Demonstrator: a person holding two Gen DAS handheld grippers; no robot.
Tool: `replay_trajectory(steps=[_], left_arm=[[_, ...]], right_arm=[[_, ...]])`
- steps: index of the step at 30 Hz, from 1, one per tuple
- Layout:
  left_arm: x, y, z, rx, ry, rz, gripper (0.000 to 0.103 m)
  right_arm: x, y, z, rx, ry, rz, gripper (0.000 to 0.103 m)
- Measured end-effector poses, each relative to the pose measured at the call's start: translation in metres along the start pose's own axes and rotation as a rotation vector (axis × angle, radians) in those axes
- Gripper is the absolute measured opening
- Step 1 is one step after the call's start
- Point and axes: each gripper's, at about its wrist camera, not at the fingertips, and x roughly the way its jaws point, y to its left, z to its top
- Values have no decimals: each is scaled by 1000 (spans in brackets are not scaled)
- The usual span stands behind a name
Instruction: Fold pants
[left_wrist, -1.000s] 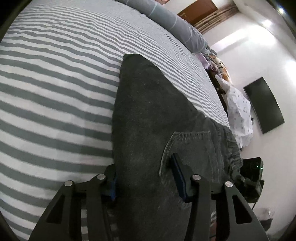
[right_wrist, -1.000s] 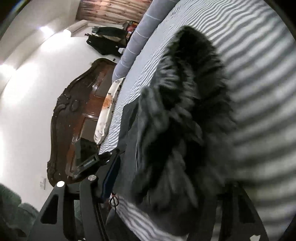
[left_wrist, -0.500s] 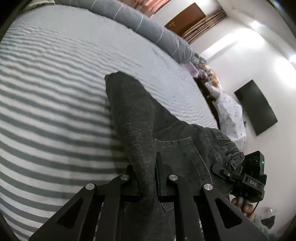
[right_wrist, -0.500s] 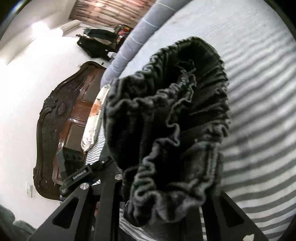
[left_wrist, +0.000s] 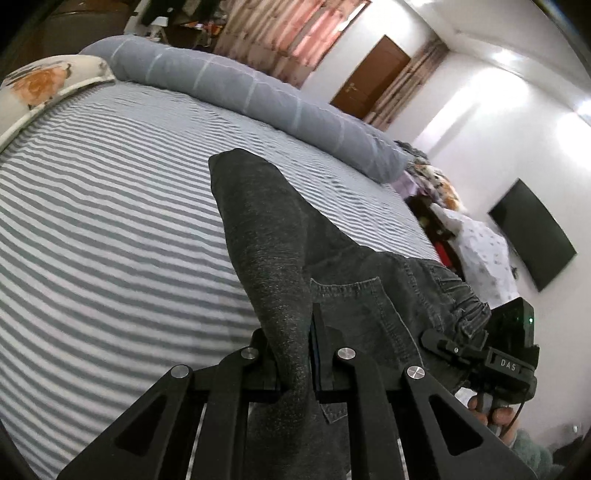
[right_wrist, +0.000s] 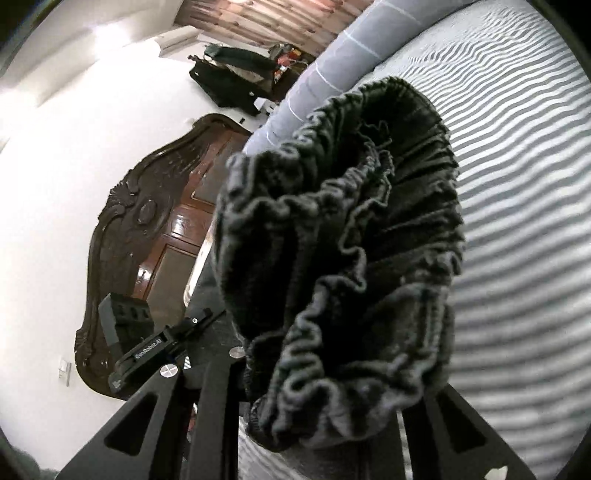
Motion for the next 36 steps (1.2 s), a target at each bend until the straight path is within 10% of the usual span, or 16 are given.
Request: replay_trajectory(steps=[9, 13, 20, 36], left_arm=[[71, 71, -5, -24, 108, 154, 13], [73, 80, -18, 20, 98, 186, 36], [57, 74, -46, 105, 52, 304, 67], [-48, 3, -111, 190, -20, 640, 76]], right_arm=[[81, -43, 0, 11, 110, -173, 28], [74, -53, -12, -20, 113, -236, 41], [44, -38, -29, -106, 55, -371, 53], [-19, 41, -95, -248, -38, -633, 75]])
